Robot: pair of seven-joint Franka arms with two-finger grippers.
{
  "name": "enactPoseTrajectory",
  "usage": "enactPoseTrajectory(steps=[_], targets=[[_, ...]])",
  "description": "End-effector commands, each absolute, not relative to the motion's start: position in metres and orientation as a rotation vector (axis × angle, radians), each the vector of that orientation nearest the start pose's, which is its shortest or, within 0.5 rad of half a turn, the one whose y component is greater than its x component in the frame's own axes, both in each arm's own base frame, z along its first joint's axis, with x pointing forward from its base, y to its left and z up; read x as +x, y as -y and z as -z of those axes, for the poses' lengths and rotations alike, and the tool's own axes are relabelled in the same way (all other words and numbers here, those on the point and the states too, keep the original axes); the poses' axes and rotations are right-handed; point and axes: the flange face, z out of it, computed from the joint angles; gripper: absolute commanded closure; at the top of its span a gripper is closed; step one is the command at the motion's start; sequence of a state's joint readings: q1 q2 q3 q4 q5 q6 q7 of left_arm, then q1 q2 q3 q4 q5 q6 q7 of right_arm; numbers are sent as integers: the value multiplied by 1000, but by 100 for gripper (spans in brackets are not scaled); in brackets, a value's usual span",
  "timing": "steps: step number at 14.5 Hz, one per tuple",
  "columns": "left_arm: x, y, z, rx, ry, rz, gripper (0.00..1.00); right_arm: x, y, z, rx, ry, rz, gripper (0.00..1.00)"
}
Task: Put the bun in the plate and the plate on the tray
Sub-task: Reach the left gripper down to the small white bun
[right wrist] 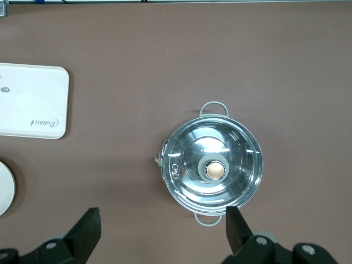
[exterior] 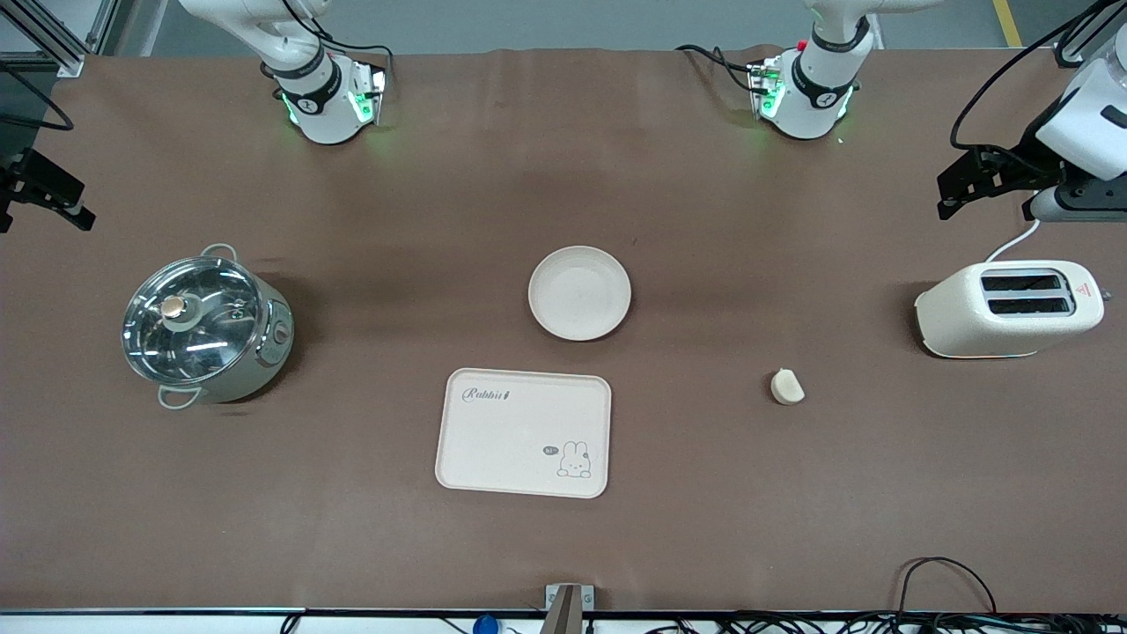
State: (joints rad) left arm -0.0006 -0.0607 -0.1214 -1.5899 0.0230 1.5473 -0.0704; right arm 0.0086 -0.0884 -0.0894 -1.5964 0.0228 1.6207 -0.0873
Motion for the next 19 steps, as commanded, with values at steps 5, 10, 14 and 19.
enactPoseTrajectory(steps=[5,10,14,19], targets=[[544,73,-620,-3114,-118,-109,0,525,42,-670,-3116,24,182,0],[610,74,-530,-3147,-107,-223,0,525,42,-670,-3116,24,182,0],[652,88,-437,-3150,-92,-154,0,525,42,-670,-3116,24,182,0],[691,105,-304,-3170,342,-71,0,525,42,-670,-3116,24,182,0]])
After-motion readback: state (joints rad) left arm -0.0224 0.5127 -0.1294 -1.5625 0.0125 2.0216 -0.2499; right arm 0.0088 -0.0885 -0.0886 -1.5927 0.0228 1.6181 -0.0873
